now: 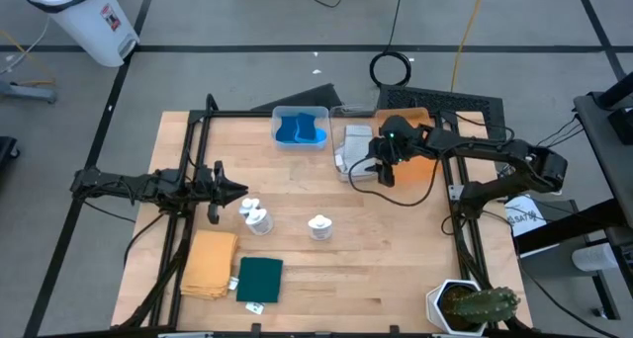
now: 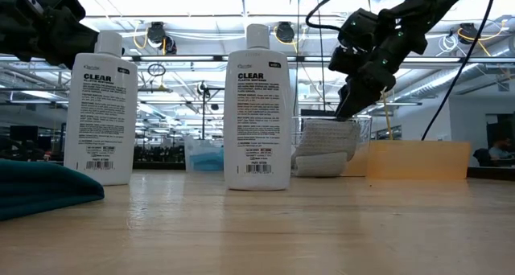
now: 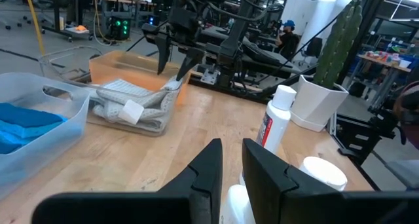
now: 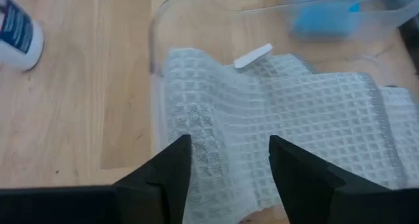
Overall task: Pick & Place Kitchen Items
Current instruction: Put the gray towel into the transparent bin
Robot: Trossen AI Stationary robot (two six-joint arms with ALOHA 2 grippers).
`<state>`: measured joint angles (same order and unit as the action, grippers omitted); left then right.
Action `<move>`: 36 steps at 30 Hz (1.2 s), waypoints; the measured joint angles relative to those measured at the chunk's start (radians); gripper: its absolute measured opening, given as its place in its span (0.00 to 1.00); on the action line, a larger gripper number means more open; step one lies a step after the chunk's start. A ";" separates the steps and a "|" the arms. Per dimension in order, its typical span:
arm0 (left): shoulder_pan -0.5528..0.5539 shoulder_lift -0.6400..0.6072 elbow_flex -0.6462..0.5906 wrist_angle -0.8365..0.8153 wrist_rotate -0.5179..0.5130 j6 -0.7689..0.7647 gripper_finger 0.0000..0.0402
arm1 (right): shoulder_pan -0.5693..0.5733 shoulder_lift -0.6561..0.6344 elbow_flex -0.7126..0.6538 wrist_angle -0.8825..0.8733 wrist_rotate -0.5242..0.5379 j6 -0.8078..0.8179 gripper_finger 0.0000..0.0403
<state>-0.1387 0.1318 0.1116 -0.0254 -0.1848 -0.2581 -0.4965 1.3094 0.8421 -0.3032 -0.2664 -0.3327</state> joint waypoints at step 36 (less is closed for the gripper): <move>0.000 0.000 0.000 0.000 0.000 0.000 0.16 | 0.031 0.075 -0.002 0.081 0.096 -0.053 0.35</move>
<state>-0.1387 0.1317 0.1116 -0.0256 -0.1844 -0.2583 -0.4660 1.3846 0.8406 -0.2221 -0.1706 -0.3856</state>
